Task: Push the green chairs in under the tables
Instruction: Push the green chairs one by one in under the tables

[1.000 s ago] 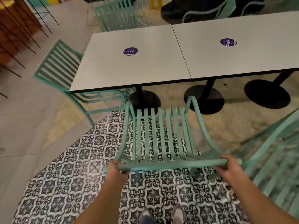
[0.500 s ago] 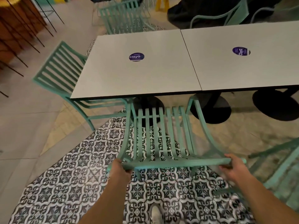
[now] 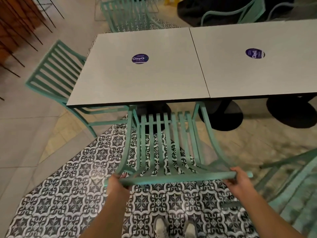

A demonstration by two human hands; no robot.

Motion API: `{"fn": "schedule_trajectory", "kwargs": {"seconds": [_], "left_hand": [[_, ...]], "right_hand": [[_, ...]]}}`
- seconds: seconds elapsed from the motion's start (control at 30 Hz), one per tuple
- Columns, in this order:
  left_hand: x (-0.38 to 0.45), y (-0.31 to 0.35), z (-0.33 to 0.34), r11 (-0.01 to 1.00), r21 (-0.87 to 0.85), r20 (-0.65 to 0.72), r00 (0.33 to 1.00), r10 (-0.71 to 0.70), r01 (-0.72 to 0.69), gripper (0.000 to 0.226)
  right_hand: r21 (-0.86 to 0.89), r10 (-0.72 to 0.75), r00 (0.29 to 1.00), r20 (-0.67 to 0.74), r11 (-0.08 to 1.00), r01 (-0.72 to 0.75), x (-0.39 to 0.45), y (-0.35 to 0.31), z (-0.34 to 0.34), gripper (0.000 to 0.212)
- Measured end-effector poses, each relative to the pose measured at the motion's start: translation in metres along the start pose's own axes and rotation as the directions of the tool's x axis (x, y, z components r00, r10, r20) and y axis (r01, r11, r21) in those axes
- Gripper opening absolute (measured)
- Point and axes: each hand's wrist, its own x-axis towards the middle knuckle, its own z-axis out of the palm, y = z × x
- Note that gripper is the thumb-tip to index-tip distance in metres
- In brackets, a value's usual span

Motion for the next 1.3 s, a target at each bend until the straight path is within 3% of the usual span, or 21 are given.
{"fn": "schedule_trajectory", "kwargs": {"seconds": [0.2, 0.43, 0.63, 0.77, 0.83, 0.97, 1.07, 1.2, 1.3], "left_hand": [[0.003, 0.001, 0.003, 0.999, 0.043, -0.057, 0.998, 0.013, -0.011, 0.005], [0.001, 0.0, 0.004, 0.999, 0.043, -0.008, 1.0, 0.024, -0.024, 0.001], [0.003, 0.002, 0.001, 0.998, 0.068, 0.024, 1.0, 0.01, -0.012, 0.006], [0.007, 0.006, -0.003, 0.995, 0.098, 0.033, 0.999, 0.014, -0.017, 0.035], [0.008, 0.007, -0.005, 0.991, 0.134, 0.044, 0.999, 0.02, -0.026, 0.037], [0.004, 0.006, -0.013, 0.982, 0.188, 0.119, 0.993, 0.012, -0.034, 0.031], [0.0, -0.005, -0.022, 0.942, 0.332, 0.209, 0.978, -0.021, -0.051, 0.04], [-0.007, -0.038, -0.011, 0.82, 0.566, 0.378, 0.911, -0.167, -0.085, 0.064], [-0.014, -0.071, 0.008, 0.742, 0.654, 0.482, 0.837, -0.257, -0.149, 0.057]], "right_hand": [[0.038, 0.021, 1.0, 0.024, 0.999, -0.022, -0.002, -0.002, 0.001, 0.005], [0.024, 0.024, 0.999, 0.025, 0.999, -0.025, -0.008, -0.003, 0.001, 0.007], [0.09, 0.037, 0.999, 0.036, 0.995, -0.041, -0.017, -0.001, 0.002, 0.007], [0.095, 0.045, 0.998, 0.037, 0.994, -0.049, -0.028, -0.001, 0.004, 0.005], [0.082, 0.041, 0.999, 0.026, 0.996, -0.043, -0.033, -0.001, 0.005, 0.004], [0.02, -0.001, 1.0, 0.029, 1.0, 0.001, -0.036, 0.001, 0.003, 0.008], [0.002, -0.066, 0.996, 0.068, 0.998, 0.066, -0.042, 0.005, -0.004, 0.016], [0.032, -0.167, 0.98, 0.106, 0.986, 0.165, -0.05, 0.007, -0.028, 0.037], [-0.07, -0.204, 0.971, 0.128, 0.974, 0.214, -0.054, 0.003, -0.047, 0.05]]}}
